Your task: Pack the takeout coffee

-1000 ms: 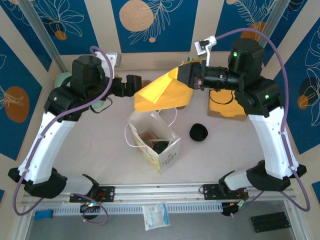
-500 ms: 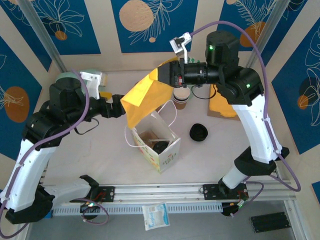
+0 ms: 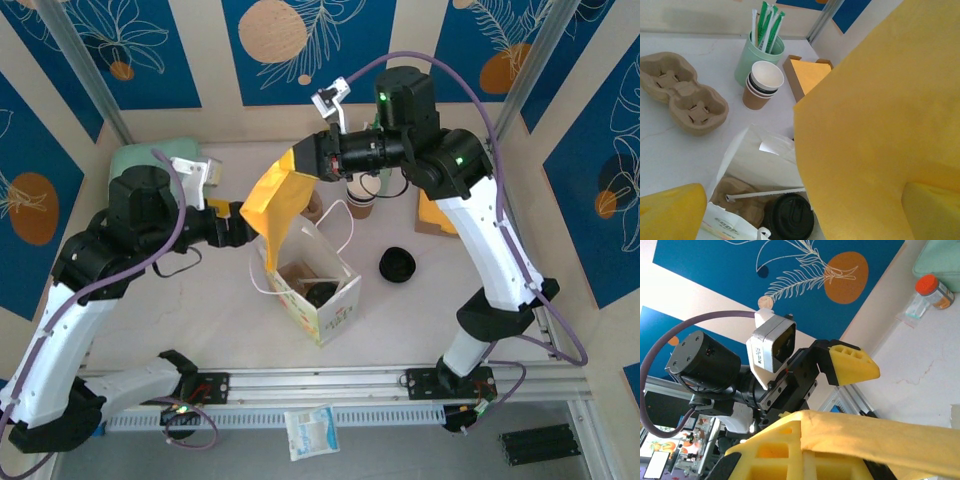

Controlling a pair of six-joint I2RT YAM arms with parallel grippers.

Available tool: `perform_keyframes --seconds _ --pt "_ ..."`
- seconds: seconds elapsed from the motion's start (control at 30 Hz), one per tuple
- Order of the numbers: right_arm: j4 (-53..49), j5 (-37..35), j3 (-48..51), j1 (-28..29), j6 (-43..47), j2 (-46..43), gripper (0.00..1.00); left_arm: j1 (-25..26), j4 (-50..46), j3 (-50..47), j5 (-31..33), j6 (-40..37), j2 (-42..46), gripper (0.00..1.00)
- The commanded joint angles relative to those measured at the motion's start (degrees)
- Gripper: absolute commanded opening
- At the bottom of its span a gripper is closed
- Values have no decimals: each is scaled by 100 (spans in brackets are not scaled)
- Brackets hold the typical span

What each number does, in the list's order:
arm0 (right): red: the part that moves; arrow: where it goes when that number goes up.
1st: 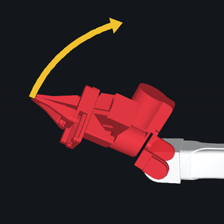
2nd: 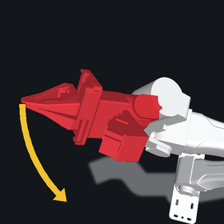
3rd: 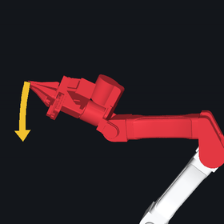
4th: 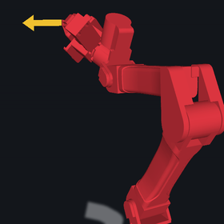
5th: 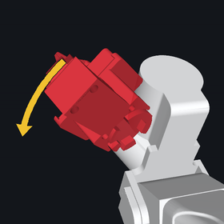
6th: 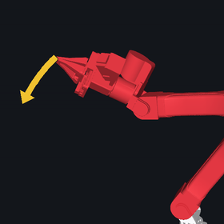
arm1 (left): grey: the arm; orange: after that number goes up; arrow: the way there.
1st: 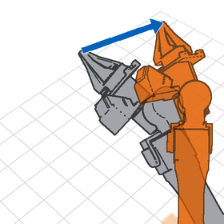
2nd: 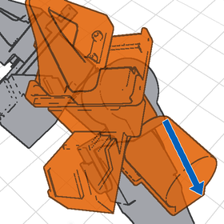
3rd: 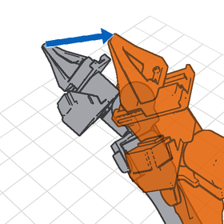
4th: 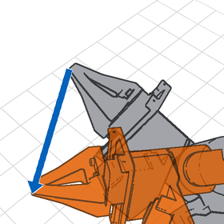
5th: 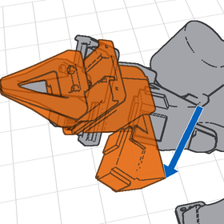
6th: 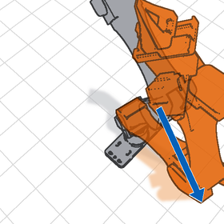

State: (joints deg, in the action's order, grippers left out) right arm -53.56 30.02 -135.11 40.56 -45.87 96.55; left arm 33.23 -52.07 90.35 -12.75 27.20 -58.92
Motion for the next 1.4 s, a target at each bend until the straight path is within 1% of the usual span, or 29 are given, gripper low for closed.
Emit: perform_keyframes --seconds 0.0,0.43,0.73,0.9,1.13,1.37 --pt "44 282 247 40 93 -10 0 21 202 -134 -206 128 107 99" --pt "166 579 957 11 200 -27 0 133 350 -348 -219 177 71 100" --pt "180 850 1217 -369 558 3 0 186 482 -655 -241 171 47 99" --pt "265 1061 1422 -467 704 12 0 202 575 -829 -297 151 3 100" --pt "107 1278 1440 -566 1208 13 0 235 702 -1087 -400 148 -55 99" --pt "80 1381 1310 -601 1289 78 0 397 805 -1090 -506 144 -163 100"
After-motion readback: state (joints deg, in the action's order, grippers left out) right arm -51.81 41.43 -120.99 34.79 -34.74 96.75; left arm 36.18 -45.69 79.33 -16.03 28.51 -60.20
